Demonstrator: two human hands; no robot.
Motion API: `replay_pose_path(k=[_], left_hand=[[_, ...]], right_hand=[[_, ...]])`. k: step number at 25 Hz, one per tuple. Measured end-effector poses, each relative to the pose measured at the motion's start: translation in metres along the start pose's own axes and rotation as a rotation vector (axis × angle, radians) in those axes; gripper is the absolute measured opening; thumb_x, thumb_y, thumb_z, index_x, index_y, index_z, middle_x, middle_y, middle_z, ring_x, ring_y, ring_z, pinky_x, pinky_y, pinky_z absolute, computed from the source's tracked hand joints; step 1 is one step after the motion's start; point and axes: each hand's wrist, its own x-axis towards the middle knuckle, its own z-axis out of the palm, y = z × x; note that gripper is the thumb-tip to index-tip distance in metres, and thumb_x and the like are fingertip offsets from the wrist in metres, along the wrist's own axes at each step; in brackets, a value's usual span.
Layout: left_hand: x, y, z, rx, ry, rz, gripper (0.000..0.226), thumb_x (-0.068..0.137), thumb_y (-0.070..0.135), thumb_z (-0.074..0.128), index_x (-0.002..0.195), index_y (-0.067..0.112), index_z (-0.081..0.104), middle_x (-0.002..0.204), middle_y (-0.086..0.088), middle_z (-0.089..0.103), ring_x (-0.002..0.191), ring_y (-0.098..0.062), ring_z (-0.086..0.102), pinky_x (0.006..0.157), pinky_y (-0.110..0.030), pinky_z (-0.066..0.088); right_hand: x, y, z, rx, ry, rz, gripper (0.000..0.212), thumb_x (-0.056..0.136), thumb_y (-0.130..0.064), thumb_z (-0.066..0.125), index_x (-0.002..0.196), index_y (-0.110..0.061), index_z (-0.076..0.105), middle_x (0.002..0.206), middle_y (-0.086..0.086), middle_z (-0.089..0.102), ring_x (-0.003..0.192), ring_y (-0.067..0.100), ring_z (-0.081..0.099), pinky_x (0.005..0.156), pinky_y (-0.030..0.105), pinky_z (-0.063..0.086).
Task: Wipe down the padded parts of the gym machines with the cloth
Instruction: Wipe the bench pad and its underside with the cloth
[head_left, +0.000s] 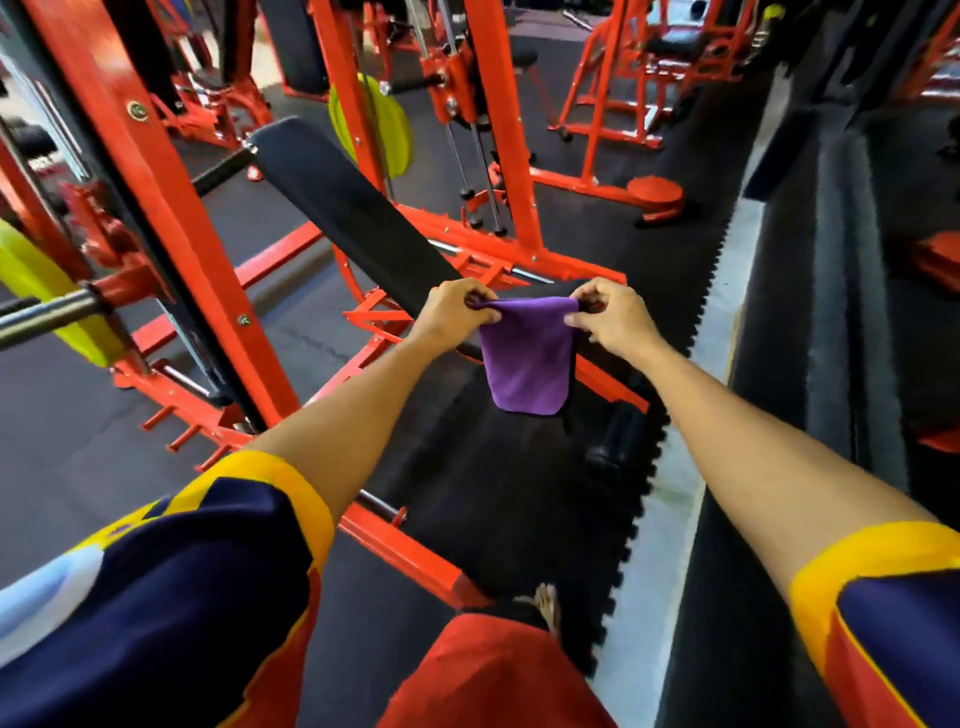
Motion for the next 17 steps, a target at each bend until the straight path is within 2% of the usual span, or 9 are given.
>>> replay_pose_path(k=[3,7,10,11,14,15,17], left_hand=[[0.045,-0.007,0.016,0.018,-0.003,-0.016,0.023,0.078,0.014,0.082,0.101,0.017,0.077,0.094,0.000,0.075,0.085,-0.012,0.067,0.087,-0.030,0.055],[0.112,-0.029,0.030,0.029,0.039,-0.048,0.023,0.078,0.010,0.081,0.100,0.016,0.077,0.094,0.000,0.075,0.088,-0.017,0.068,0.086,-0.030,0.054],[0.158,-0.044,0.021,0.023,0.091,-0.108,0.026,0.076,0.002,0.077,0.100,0.013,0.076,0.090,0.002,0.072,0.084,-0.014,0.066,0.085,-0.031,0.055],[0.173,-0.049,0.013,0.022,0.113,-0.126,0.028,0.076,-0.001,0.075,0.101,0.012,0.076,0.090,0.002,0.071,0.084,-0.013,0.065,0.084,-0.027,0.054],[0.211,-0.063,-0.015,0.021,0.173,-0.183,0.030,0.078,-0.004,0.072,0.104,0.011,0.074,0.091,0.003,0.069,0.083,-0.011,0.063,0.071,-0.007,0.046],[0.221,-0.068,-0.024,0.038,0.183,-0.201,0.030,0.079,-0.002,0.072,0.105,0.013,0.074,0.093,0.002,0.069,0.083,-0.010,0.063,0.069,-0.004,0.044],[0.242,-0.084,-0.043,0.051,0.209,-0.236,0.027,0.081,0.000,0.072,0.105,0.015,0.073,0.098,0.000,0.071,0.086,-0.011,0.064,0.073,-0.010,0.047]], right_hand=[[0.055,0.018,-0.001,-0.001,-0.041,-0.012,0.028,0.080,-0.008,0.083,0.085,-0.029,0.066,0.082,-0.004,0.071,0.069,0.015,0.061,0.067,0.038,0.055],[0.143,0.037,0.012,-0.011,-0.111,-0.009,0.031,0.081,-0.005,0.082,0.081,-0.029,0.063,0.074,-0.003,0.068,0.065,0.018,0.060,0.065,0.038,0.053],[0.216,0.031,0.027,0.004,-0.200,-0.044,0.028,0.081,-0.003,0.082,0.082,-0.025,0.065,0.075,0.000,0.069,0.063,0.017,0.060,0.062,0.037,0.052],[0.238,0.022,0.034,0.004,-0.221,-0.067,0.028,0.081,-0.002,0.082,0.083,-0.025,0.066,0.076,-0.001,0.069,0.061,0.015,0.060,0.061,0.036,0.053],[0.300,-0.004,0.058,0.026,-0.255,-0.113,0.024,0.082,-0.001,0.081,0.090,-0.019,0.067,0.080,-0.002,0.069,0.061,0.012,0.059,0.055,0.031,0.054],[0.316,-0.013,0.066,0.028,-0.275,-0.132,0.024,0.082,0.001,0.080,0.093,-0.016,0.067,0.082,-0.001,0.069,0.061,0.012,0.059,0.053,0.027,0.053],[0.351,-0.028,0.084,0.023,-0.328,-0.178,0.025,0.082,0.005,0.079,0.096,-0.012,0.067,0.083,-0.001,0.068,0.061,0.008,0.059,0.051,0.019,0.049]])
